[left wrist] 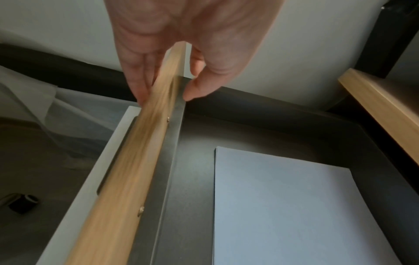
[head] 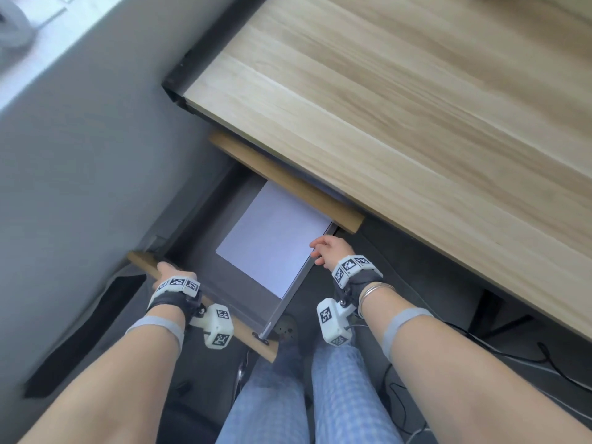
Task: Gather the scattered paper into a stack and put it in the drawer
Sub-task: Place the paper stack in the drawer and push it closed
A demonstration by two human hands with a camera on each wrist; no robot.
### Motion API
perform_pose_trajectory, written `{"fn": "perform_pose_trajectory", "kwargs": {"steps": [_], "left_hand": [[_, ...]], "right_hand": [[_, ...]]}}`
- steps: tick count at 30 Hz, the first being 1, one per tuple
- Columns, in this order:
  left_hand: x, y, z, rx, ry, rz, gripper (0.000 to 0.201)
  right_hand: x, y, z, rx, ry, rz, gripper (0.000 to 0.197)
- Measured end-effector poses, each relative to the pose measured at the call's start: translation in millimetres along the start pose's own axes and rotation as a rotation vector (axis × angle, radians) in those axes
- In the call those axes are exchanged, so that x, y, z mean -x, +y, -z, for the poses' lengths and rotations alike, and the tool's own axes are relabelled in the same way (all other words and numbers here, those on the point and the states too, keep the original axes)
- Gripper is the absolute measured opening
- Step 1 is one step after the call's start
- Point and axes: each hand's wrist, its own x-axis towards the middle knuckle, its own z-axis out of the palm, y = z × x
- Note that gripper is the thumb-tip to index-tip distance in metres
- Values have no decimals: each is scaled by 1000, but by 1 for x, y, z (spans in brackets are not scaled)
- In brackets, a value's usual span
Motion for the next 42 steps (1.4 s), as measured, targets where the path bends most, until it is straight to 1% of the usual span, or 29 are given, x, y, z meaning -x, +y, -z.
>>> {"fn": "perform_pose_trajectory", "kwargs": {"steps": [2, 4, 5, 6, 8, 10, 12, 14, 18, 22, 23, 26, 27, 29, 31, 34, 37, 42], "left_hand": [[0, 2, 3, -47, 7, -34, 52], [6, 2, 12, -186, -38, -57, 44], [3, 2, 14, -185, -45, -36, 39], [1, 2, 16, -130, -59, -36, 34], [-5, 6, 16, -122, -118, -102, 29], [0, 13, 11, -124, -176, -189, 32], [12, 18, 2, -214, -230, -279, 34], [22, 24, -7, -324, -249, -377, 41], [31, 43, -16, -518, -259, -485, 56], [31, 63, -23, -649, -217, -582, 57], [34, 68, -24, -692, -222, -608, 57], [36, 80, -35, -823, -280, -767, 55], [35, 85, -39, -845, -290, -779, 55], [35, 93, -46, -844, -300, -774, 56], [40, 98, -54, -792, -281, -768, 58], [51, 104, -66, -695, -271, -802, 63], [55, 114, -74, -640, -305, -807, 68], [58, 134, -79, -600, -349, -814, 70]], "right_hand": [[0, 3, 3, 5, 8, -4, 24], [1, 6, 6, -3, 21, -4, 24], [1, 7, 8, -8, 27, -2, 24], [1, 8, 10, -10, 34, 0, 24], [2, 10, 15, -3, 47, 3, 24], [2, 14, 20, 0, 60, 0, 24], [2, 17, 24, -8, 72, -8, 24], [3, 21, 27, -3, 76, -9, 25], [3, 32, 34, -8, 87, -5, 26], [1, 45, 42, 0, 104, -19, 26], [1, 49, 45, -2, 110, -24, 26], [0, 58, 51, -5, 121, -36, 26], [-1, 61, 53, -8, 125, -39, 26], [-2, 64, 57, -21, 133, -42, 26], [-4, 67, 61, -28, 138, -39, 25], [-8, 69, 65, -30, 149, -32, 25], [-13, 67, 66, -43, 149, -34, 25], [-16, 64, 66, -47, 136, -40, 24]]}}
